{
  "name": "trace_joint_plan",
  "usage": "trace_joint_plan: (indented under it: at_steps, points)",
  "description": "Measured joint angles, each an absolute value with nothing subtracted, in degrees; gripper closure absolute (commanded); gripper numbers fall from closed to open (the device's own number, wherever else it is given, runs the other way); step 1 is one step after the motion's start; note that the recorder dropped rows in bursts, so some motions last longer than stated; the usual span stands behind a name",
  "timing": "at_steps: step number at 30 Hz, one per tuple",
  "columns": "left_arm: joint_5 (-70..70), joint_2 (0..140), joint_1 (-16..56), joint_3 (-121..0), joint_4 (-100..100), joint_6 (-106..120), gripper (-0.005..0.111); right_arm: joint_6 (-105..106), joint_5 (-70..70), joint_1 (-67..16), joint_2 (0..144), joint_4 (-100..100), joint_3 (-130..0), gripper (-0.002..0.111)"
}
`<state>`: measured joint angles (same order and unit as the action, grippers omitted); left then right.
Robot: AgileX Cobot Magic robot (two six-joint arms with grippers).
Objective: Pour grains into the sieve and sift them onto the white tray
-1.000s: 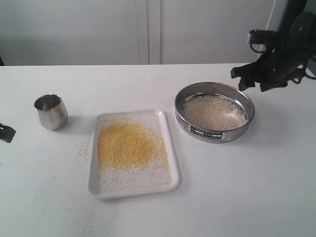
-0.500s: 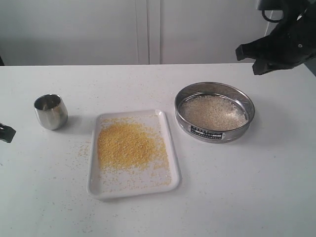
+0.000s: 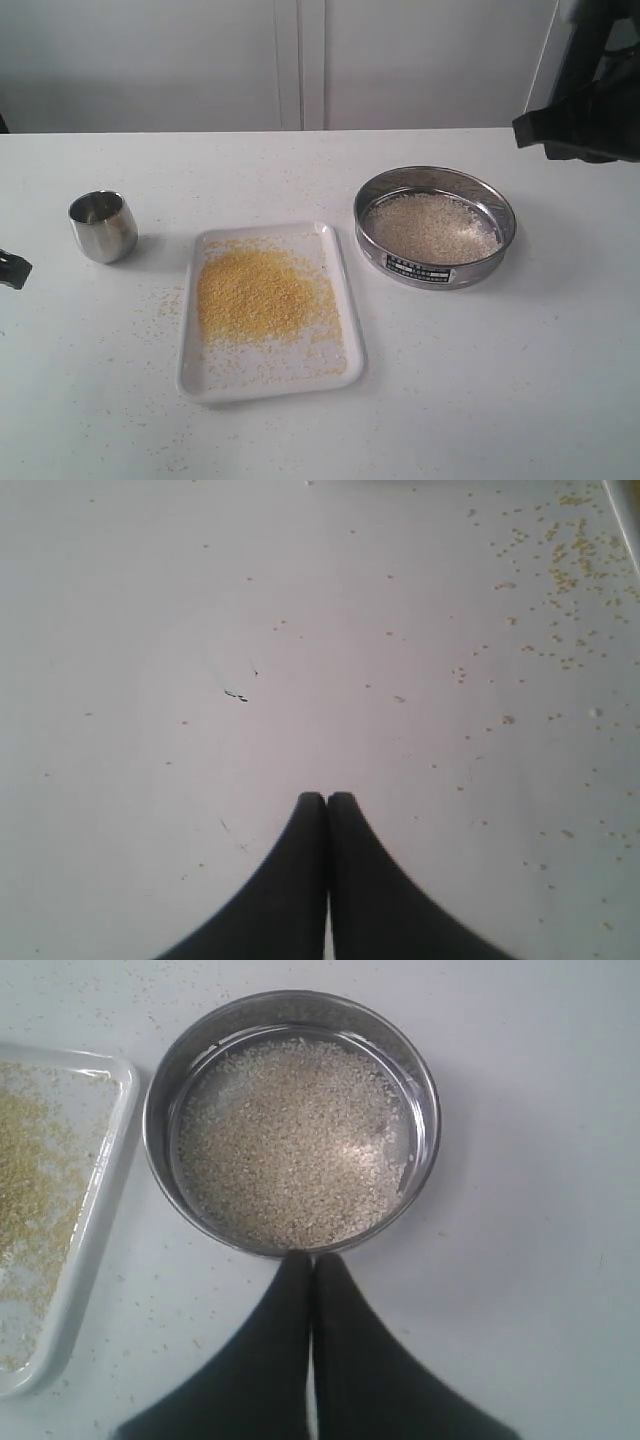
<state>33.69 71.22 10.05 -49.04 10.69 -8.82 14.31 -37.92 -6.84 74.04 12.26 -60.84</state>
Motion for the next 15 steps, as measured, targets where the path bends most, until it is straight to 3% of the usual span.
trace_joint_plan:
  at_steps: [15]
  points:
    - [33.7, 71.2, 10.0, -49.0, 10.7, -8.8, 0.107, 18.7, -30.2, -6.8, 58.1, 12.3, -47.1, 0.108]
